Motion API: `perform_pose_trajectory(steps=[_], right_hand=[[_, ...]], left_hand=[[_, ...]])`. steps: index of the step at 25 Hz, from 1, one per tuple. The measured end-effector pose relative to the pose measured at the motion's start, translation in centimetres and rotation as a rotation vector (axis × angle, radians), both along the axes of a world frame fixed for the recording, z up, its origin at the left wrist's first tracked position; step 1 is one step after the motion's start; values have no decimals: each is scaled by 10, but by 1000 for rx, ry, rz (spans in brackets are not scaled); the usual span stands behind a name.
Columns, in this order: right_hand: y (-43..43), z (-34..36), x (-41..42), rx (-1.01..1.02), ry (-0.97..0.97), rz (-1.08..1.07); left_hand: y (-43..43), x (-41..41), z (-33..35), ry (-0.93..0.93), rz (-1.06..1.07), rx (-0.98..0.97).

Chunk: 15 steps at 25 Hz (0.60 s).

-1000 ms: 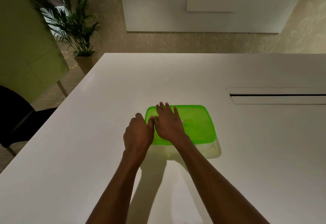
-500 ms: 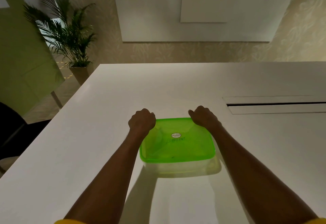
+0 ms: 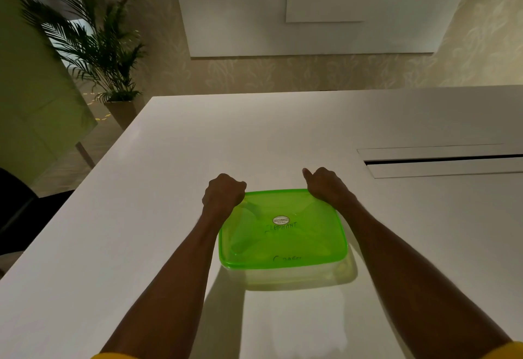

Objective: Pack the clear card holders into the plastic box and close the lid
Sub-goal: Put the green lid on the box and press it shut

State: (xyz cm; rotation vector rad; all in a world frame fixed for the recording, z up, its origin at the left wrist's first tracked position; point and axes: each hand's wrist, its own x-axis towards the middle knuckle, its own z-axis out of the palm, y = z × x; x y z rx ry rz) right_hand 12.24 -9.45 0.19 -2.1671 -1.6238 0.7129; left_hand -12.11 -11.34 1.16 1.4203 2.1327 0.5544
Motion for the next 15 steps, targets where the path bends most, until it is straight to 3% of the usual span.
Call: perform_pose_trajectory(steps=[6,11,15], right_hand=[[-12,11,-1,1,78,-96],[-44,26,-5,71,-106,-151],[-85,29,-7,83,-177,-168]], left_hand=[[-8,-3,4,51,-8,35],[-33,6,14,264,-19,103],[-72,11,15,296,-6,121]])
